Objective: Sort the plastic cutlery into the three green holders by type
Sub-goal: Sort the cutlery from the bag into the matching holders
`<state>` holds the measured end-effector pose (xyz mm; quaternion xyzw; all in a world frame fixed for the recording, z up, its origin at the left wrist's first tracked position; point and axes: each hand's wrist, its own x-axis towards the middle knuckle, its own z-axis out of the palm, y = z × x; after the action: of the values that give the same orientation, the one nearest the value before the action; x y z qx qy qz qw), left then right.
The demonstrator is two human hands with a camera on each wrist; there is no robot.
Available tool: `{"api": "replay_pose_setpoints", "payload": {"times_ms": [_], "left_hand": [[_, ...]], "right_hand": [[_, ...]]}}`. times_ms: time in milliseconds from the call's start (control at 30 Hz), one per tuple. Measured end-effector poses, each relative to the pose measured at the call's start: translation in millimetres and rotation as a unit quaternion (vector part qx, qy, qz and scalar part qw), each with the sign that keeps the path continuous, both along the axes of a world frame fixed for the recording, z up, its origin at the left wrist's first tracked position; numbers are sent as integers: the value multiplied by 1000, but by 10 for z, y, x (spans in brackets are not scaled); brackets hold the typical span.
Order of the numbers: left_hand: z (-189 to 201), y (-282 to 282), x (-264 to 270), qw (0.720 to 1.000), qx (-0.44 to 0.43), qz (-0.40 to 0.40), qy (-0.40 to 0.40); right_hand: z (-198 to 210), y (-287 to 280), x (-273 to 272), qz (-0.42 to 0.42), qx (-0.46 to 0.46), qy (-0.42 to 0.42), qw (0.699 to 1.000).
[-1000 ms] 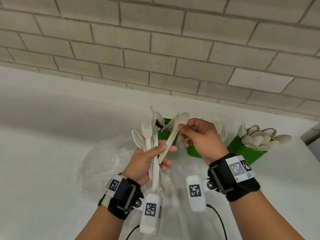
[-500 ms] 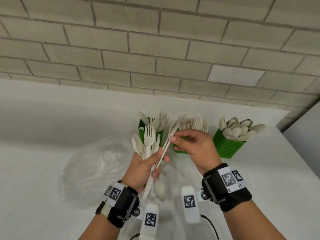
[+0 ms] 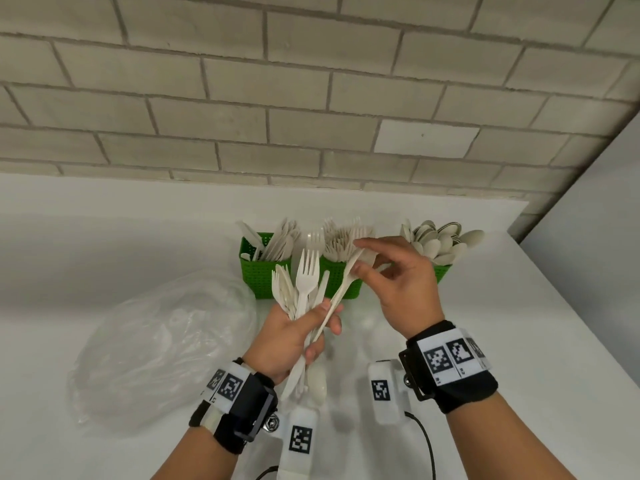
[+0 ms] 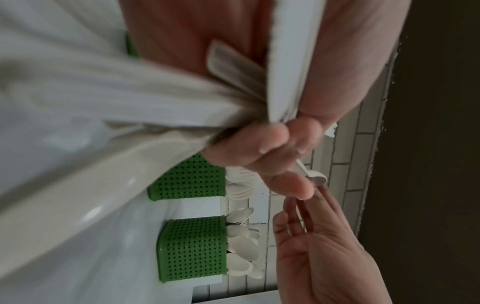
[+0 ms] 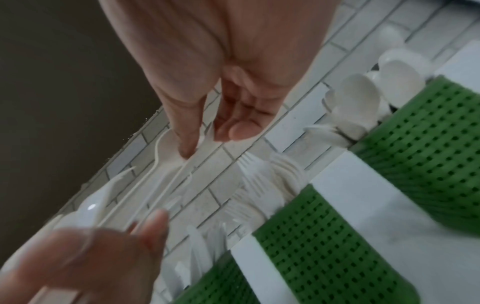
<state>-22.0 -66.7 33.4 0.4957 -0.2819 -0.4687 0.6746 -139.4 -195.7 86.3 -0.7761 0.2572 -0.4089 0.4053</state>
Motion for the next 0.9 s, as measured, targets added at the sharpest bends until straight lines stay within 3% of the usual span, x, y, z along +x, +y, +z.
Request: {"api": "replay_pose_setpoints", "payload": {"times_ms": [100, 267, 433, 567, 700, 833, 900], "left_hand": [[-1, -31, 1, 1000, 13, 10, -11], [12, -88, 107, 996, 46, 31, -67], [164, -154, 30, 982, 43, -83, -163], [157, -255, -100, 976, 42, -133, -166], [85, -312, -88, 990, 38, -43, -131], [50, -324, -47, 996, 17, 3, -86], [83, -350, -73, 998, 1, 6, -60]], "right_hand": [[-9, -123, -152, -3, -11, -11, 1000], [174, -343, -516, 34, 192, -79, 978], [169, -356, -559, 55, 196, -5, 979], [112, -320, -573, 31, 158, 50, 986], [362, -547, -829, -79, 47, 24, 995], [702, -821, -1052, -237, -172, 75, 953], [736, -898, -1027, -255, -230, 69, 937]]}}
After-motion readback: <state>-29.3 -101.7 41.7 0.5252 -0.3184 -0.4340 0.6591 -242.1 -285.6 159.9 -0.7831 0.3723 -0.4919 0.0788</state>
